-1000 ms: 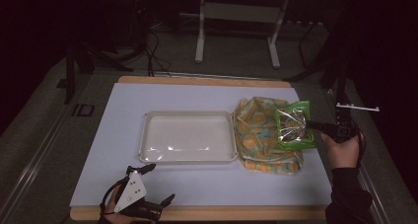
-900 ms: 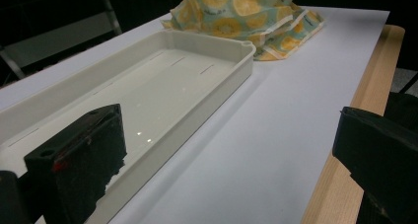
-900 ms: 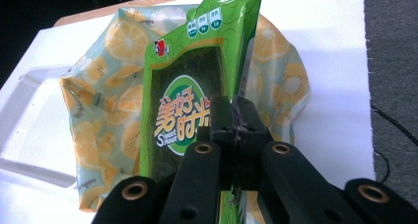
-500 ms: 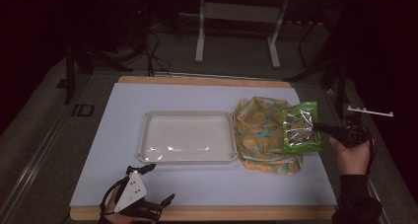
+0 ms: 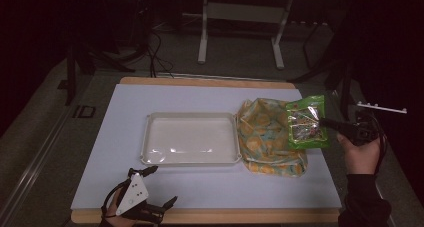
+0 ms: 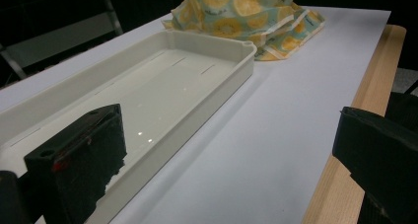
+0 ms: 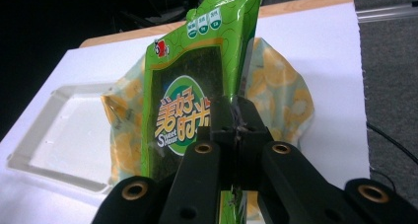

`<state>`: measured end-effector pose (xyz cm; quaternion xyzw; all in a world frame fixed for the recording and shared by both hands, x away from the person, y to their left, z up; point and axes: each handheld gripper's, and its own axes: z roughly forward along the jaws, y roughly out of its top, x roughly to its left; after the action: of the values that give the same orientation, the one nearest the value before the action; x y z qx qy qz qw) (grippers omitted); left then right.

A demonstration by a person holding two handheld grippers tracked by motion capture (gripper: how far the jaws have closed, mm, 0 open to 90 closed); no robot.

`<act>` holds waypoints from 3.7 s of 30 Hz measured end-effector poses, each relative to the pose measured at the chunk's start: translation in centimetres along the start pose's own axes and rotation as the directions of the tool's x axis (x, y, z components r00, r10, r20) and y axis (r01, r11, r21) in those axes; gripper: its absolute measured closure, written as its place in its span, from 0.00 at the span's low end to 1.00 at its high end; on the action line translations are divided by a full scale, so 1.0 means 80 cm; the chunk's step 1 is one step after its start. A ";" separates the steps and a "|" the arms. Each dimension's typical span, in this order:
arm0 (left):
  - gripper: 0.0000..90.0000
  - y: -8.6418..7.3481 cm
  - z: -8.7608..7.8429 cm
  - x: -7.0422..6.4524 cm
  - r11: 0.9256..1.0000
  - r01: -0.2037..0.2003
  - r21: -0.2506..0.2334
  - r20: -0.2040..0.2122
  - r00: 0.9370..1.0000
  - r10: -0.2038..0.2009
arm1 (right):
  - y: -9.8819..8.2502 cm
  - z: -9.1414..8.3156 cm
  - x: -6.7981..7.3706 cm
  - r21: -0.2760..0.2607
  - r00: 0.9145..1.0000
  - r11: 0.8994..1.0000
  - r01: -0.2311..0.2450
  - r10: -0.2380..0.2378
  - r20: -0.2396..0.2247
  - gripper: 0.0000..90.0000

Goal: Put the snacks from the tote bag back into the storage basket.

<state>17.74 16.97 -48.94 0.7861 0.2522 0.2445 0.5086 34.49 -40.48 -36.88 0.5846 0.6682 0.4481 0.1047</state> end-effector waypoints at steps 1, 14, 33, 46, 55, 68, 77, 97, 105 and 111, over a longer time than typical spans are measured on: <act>0.00 0.000 0.000 0.000 1.000 0.000 -0.001 0.000 1.000 0.000 | 0.002 0.000 0.001 -0.002 1.000 1.000 0.005 -0.005 -0.002 0.99; 0.00 0.000 -0.001 0.002 1.000 0.006 0.002 -0.028 1.000 -0.006 | 0.016 0.009 0.030 -0.008 0.999 1.000 0.029 -0.030 -0.030 0.99; 0.00 -0.001 -0.003 0.001 1.000 0.007 0.001 -0.053 0.999 -0.007 | 0.031 0.038 0.084 0.013 0.994 0.997 0.080 -0.078 -0.079 0.99; 0.00 0.000 -0.005 -0.002 1.000 -0.004 -0.008 -0.058 0.998 0.004 | 0.037 0.066 0.120 0.021 0.987 0.994 0.108 -0.105 -0.120 0.99; 0.00 0.000 -0.005 -0.003 1.000 -0.014 -0.003 -0.057 0.998 0.014 | 0.034 0.088 0.141 0.029 0.982 0.992 0.125 -0.119 -0.143 0.99; 0.00 -0.001 -0.005 -0.003 1.000 -0.012 -0.002 -0.056 0.998 0.012 | 0.025 0.118 0.165 0.052 0.974 0.990 0.127 -0.115 -0.193 0.99; 0.00 -0.002 -0.004 -0.001 1.000 -0.008 0.002 -0.056 0.998 0.009 | 0.011 0.146 0.186 0.068 0.966 0.991 0.114 -0.095 -0.239 0.99; 0.00 -0.001 -0.003 -0.004 0.999 -0.033 0.010 -0.050 0.998 0.033 | -0.036 0.209 0.225 0.124 0.955 0.988 0.096 -0.056 -0.293 0.99; 0.00 -0.001 -0.003 -0.005 0.999 -0.041 0.009 -0.046 0.998 0.041 | -0.055 0.227 0.221 0.124 0.950 0.992 0.024 0.016 -0.310 0.99; 0.00 -0.001 -0.003 -0.005 0.999 -0.041 0.007 -0.045 0.998 0.041 | -0.078 0.244 0.211 0.139 0.952 0.990 -0.027 0.068 -0.299 0.99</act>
<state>17.28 16.87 -49.00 0.7869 0.2481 0.2716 0.4954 38.20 -15.89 -46.20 0.5307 0.6903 0.4893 -0.0489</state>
